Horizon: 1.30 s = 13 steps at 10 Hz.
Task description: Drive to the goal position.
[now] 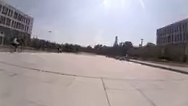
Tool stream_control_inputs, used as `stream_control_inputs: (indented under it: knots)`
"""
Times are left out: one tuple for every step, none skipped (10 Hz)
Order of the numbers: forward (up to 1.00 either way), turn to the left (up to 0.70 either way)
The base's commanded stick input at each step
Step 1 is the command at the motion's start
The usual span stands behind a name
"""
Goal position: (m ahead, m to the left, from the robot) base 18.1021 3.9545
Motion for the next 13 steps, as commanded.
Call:
stream_control_inputs:
  knots:
    - [0.7, 0.0]
    - [0.7, 0.0]
    - [0.7, 0.0]
    - [0.7, 0.0]
    - [0.7, 0.0]
    - [0.7, 0.0]
    - [0.7, 0.0]
    - [0.7, 0.0]
    - [0.7, 0.0]
    - [0.7, 0.0]
    - [0.7, 0.0]
    - [0.7, 0.0]
    - [0.7, 0.0]
